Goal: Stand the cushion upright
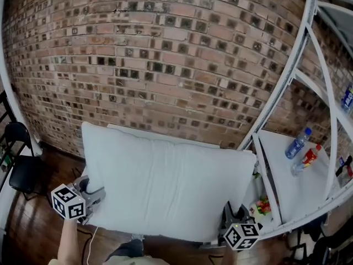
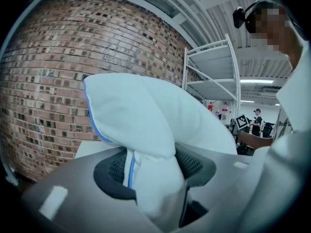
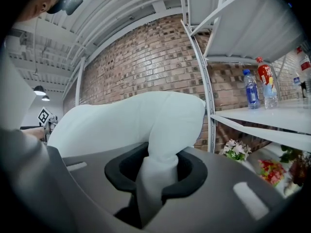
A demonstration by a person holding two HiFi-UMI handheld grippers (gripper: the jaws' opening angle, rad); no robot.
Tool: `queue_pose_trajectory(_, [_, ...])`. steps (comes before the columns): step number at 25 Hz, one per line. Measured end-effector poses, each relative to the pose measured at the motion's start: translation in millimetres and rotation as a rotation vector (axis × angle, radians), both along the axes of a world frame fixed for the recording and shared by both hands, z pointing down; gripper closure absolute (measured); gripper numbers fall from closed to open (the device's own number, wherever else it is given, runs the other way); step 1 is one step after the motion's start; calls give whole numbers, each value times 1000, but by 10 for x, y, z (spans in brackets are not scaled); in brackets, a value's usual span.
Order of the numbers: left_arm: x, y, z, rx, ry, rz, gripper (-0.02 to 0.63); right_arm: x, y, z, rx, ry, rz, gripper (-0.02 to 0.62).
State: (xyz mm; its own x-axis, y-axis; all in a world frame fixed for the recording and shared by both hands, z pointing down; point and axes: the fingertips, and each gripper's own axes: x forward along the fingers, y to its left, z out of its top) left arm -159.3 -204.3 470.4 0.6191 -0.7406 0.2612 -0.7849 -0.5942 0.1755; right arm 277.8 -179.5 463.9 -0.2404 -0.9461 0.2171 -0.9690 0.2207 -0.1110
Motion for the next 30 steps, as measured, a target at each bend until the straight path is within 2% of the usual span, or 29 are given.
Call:
queue_pose_trajectory(9, [-115,-758,42,36,4,2,374,-83,-724,50,45,2,52,503])
queue_pose_trajectory(20, [-149,-1621,258,35,8,-16,374,-95,-1459,171,48,51,104,505])
queue_pose_trajectory(30, [-171,-2259,378,109,-25,-70,376,-88,-1964,181,113,122,145,508])
